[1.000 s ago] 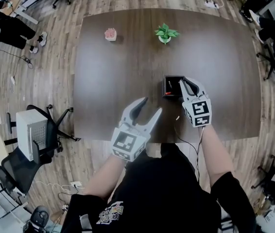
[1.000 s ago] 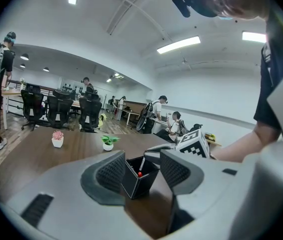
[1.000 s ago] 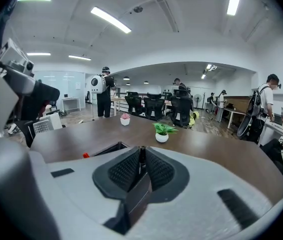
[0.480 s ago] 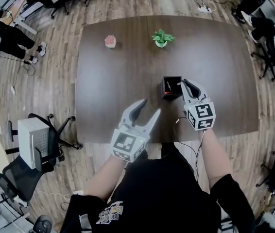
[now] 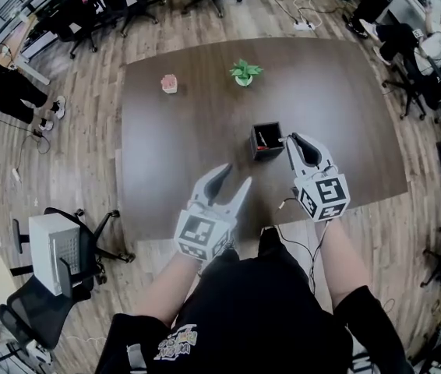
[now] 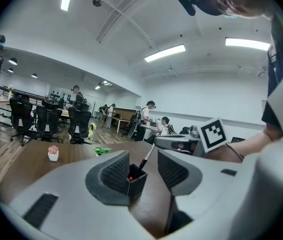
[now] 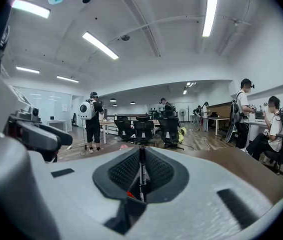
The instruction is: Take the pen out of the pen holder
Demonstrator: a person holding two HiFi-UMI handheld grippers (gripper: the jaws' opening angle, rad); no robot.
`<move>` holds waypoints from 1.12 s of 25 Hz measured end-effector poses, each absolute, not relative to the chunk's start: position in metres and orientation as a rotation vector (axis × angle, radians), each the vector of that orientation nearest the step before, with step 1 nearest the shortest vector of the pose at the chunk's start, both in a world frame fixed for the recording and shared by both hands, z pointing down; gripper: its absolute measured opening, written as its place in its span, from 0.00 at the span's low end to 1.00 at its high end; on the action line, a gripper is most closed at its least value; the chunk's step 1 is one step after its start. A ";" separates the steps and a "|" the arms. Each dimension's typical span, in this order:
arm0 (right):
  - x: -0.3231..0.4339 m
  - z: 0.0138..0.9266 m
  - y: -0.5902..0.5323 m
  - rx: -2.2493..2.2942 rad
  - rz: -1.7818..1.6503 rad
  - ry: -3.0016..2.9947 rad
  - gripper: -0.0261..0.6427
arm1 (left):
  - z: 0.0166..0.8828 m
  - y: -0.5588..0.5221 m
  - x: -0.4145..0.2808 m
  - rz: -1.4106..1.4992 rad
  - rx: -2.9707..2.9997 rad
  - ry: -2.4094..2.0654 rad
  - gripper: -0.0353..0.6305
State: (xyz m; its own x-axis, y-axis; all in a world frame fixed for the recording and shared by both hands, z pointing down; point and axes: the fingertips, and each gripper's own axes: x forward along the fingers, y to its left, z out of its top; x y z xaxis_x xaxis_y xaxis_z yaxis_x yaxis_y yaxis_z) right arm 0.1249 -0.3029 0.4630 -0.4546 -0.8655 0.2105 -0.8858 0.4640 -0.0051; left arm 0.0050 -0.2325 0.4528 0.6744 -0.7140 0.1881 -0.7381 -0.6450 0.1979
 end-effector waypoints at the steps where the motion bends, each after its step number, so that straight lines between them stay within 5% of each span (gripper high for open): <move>1: 0.124 0.456 -0.296 1.545 0.160 -2.535 0.10 | 0.451 -0.229 0.004 0.136 2.640 -1.157 0.31; 12: 0.114 0.411 -0.209 1.688 0.084 -2.520 0.10 | 0.437 -0.184 -0.004 0.137 2.726 -1.050 0.08; 28: 0.128 0.390 -0.122 1.657 0.083 -2.588 0.10 | 0.413 -0.111 0.019 0.136 2.765 -1.072 0.07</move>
State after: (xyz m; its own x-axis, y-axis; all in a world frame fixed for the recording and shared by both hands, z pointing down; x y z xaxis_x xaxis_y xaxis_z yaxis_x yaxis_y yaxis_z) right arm 0.1279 -0.1217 0.3905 -0.4171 -0.9048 0.0859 -0.9084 0.4180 -0.0091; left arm 0.0192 -0.1115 0.4126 0.7371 -0.6596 0.1470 -0.6754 -0.7263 0.1277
